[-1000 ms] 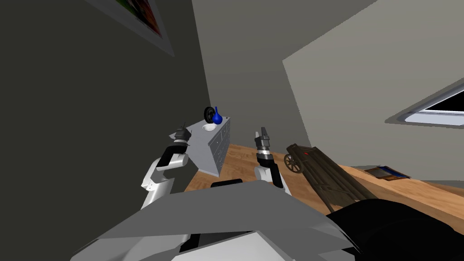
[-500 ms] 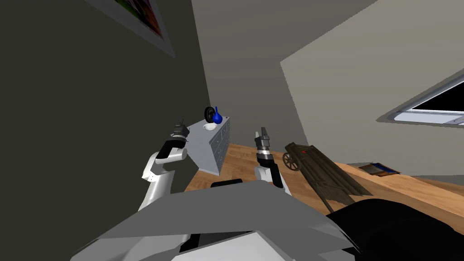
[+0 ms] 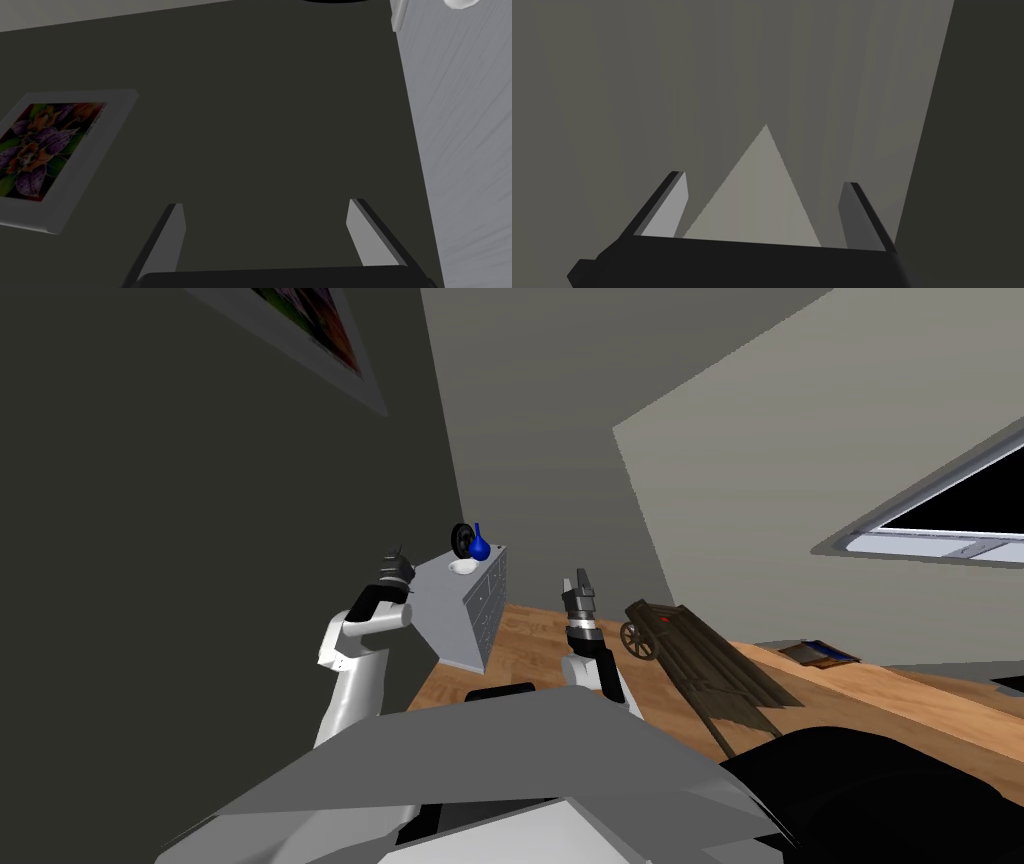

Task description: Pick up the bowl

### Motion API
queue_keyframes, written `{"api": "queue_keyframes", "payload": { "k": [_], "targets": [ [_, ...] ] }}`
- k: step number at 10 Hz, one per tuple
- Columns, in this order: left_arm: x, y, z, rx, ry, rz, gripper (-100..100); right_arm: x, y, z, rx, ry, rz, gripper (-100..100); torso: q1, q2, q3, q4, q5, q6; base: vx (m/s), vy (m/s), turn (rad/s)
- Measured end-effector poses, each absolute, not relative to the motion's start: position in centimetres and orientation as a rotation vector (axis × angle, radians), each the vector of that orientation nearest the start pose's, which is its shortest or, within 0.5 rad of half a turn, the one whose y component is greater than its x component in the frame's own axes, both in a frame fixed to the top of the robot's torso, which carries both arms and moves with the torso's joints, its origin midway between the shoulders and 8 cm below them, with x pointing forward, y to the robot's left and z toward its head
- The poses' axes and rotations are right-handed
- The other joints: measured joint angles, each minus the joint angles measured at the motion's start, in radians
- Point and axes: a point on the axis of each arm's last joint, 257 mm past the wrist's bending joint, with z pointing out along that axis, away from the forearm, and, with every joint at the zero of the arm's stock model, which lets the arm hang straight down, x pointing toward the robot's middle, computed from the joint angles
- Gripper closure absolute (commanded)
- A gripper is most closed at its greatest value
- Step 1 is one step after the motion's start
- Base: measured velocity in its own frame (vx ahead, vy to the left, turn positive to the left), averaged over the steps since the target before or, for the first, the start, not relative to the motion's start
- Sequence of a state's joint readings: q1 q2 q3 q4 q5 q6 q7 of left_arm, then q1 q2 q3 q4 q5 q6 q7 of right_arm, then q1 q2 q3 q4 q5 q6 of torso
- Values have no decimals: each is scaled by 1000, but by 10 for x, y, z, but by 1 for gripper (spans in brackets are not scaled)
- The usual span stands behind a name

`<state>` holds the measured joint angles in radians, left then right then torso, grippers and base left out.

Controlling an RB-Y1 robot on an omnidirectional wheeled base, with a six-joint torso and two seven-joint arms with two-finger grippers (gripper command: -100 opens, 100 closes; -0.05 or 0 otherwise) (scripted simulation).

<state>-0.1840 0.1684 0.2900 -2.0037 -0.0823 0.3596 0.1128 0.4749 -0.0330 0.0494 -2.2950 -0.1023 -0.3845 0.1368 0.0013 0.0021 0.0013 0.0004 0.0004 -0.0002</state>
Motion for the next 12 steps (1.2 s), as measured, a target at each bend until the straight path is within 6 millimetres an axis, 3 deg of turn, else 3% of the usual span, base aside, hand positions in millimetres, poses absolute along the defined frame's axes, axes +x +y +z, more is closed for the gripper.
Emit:
{"api": "queue_keyframes", "payload": {
  "k": [12],
  "targets": [
    [567, 415, 38, -1246, 851, -967, -100, 363, -269, 16, 711, 680, 1287, 0, -1, -1, -1, 0, 0, 0, -25, 14, -32]
  ]
}}
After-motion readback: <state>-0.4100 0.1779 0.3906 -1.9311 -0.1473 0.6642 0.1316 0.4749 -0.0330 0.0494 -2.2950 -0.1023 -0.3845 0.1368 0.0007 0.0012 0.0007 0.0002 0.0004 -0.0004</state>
